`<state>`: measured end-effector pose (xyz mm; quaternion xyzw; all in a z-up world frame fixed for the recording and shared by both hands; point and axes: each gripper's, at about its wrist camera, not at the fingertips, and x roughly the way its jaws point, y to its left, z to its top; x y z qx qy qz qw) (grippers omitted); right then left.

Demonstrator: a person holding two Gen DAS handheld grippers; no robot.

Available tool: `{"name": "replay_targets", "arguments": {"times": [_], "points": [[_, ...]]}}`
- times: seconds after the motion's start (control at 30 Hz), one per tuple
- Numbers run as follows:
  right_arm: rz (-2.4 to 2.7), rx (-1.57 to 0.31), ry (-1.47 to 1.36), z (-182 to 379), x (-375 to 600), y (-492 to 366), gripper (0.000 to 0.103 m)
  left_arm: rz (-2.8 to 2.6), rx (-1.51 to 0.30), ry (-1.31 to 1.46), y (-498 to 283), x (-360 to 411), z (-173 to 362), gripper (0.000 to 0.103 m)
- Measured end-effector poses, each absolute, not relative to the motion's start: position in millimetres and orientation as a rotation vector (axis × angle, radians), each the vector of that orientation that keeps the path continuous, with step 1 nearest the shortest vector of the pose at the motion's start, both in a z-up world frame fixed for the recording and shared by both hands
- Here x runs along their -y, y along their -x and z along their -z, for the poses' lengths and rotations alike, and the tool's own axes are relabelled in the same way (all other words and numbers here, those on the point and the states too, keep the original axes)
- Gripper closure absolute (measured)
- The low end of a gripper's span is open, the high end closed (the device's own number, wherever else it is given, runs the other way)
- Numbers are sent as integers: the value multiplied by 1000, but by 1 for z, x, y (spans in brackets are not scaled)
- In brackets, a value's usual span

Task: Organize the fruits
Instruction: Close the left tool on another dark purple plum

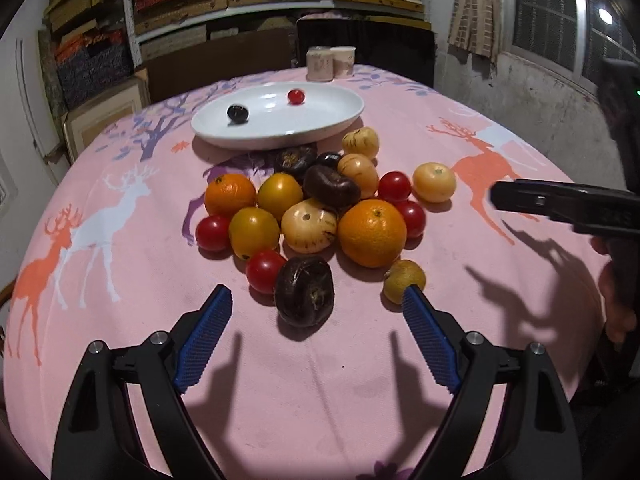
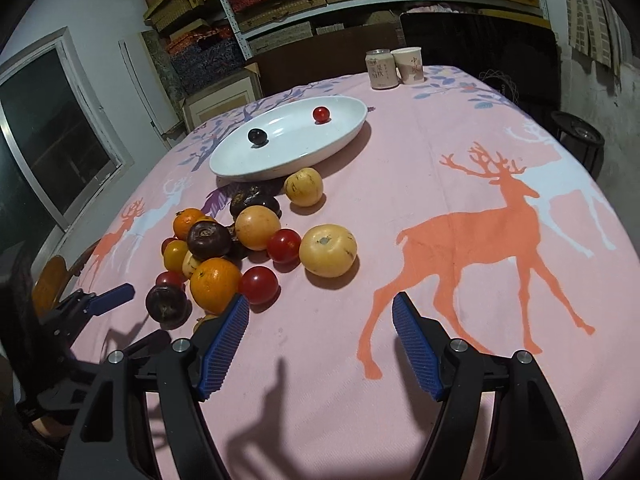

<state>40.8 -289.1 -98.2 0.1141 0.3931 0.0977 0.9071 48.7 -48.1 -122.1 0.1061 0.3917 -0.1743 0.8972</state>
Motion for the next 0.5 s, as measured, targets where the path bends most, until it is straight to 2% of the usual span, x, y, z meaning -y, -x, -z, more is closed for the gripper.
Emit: {"name": "replay_targets", "arguments": {"times": [0.03, 0.1, 0.23, 0.27, 0.3, 0.37, 0.5], "points": [[-193, -803, -227, 96, 290, -38, 28, 358, -834, -205, -52, 47, 126, 38], [-179, -787, -221, 93, 293, -36, 28, 354, -888, -166, -62, 44, 134, 52], [-168, -785, -232, 94, 300, -32, 28, 339, -903, -122, -71, 39, 139, 58], [-166, -788, -233, 95, 300, -33, 28, 340, -904, -116, -71, 38, 139, 63], [-165, -792, -233, 96, 300, -34, 28, 351, -901, -109, -70, 38, 139, 72], [-165, -796, -231, 98, 299, -35, 28, 357, -867, -121, -65, 39, 136, 79], [-166, -808, -219, 101, 295, -37, 28, 398, -810, -163, -53, 46, 131, 81]]}}
